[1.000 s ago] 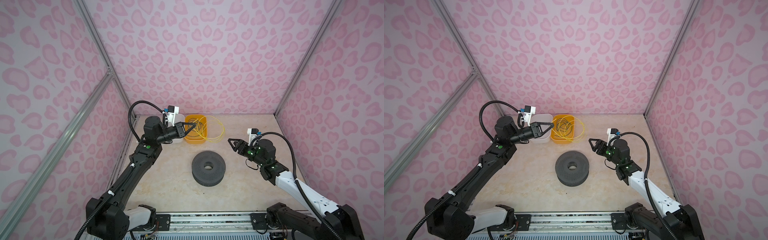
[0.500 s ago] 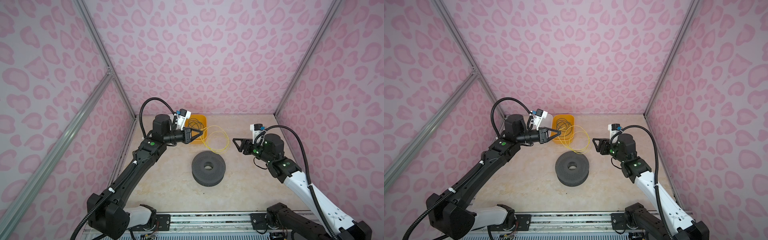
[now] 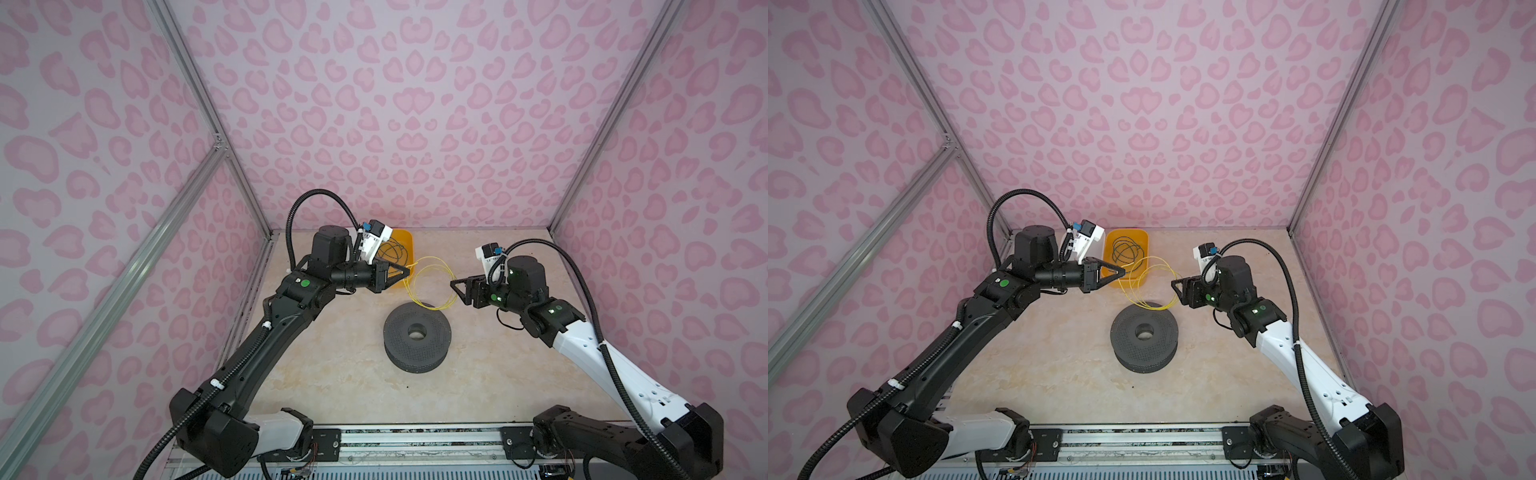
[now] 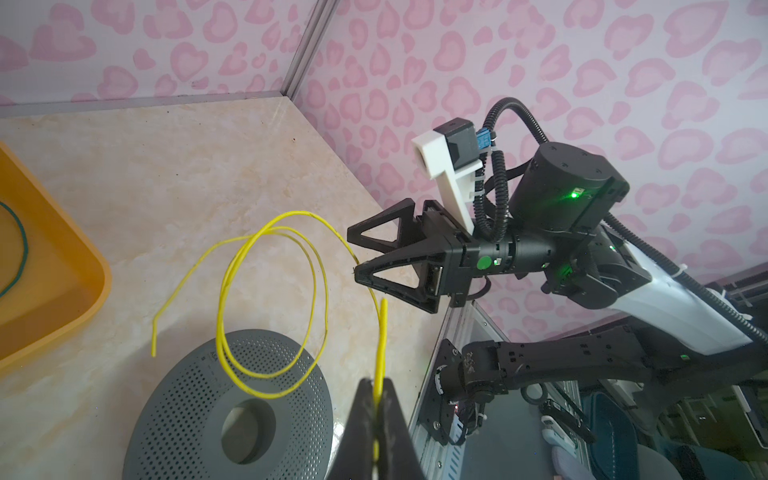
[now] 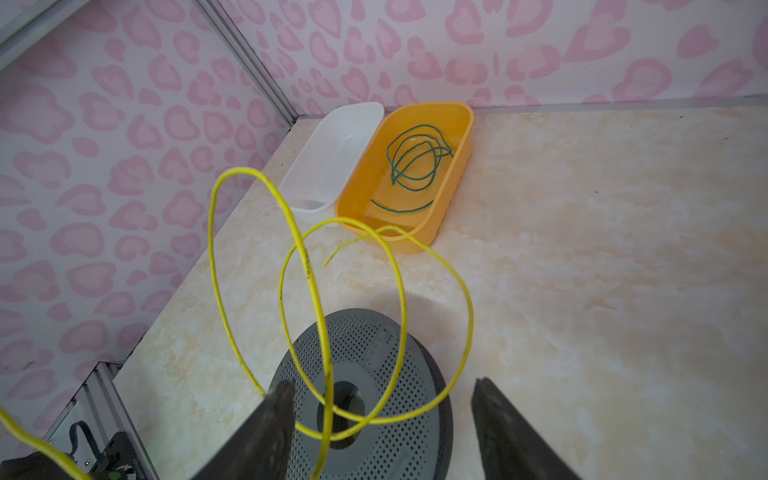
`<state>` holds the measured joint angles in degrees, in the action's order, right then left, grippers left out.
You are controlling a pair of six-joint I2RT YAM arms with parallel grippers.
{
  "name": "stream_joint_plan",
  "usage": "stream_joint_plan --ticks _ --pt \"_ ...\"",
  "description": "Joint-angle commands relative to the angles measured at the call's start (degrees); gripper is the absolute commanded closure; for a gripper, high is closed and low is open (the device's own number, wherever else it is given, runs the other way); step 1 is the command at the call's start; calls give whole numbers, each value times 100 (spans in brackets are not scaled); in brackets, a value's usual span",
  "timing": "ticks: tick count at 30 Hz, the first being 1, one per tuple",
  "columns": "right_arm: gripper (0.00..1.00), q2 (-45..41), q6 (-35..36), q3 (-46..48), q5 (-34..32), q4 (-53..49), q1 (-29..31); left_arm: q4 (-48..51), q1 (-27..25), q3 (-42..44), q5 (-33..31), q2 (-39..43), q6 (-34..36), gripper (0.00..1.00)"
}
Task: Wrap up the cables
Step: 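Hold the yellow cable up with the left gripper while the right gripper approaches it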
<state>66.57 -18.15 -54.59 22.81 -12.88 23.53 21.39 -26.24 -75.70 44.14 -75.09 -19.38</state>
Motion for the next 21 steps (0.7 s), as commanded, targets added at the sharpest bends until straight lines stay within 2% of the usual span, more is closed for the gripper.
stream_joint_plan --ticks 1,13,19,20,21 --pt "36 105 -16 -42 222 331 3 191 -38 -99 -31 -54 223 96" --pt "53 743 -61 -326 337 530 168 447 -162 -336 34 -142 487 96" --pt "95 662 -207 -342 -176 535 187 598 -162 -388 -39 -208 643 96" --pt "100 624 -254 -305 -290 579 190 608 -162 -384 -92 -206 656 95" --pt "100 561 -332 -262 -445 628 207 626 -162 -376 -164 -210 660 93"
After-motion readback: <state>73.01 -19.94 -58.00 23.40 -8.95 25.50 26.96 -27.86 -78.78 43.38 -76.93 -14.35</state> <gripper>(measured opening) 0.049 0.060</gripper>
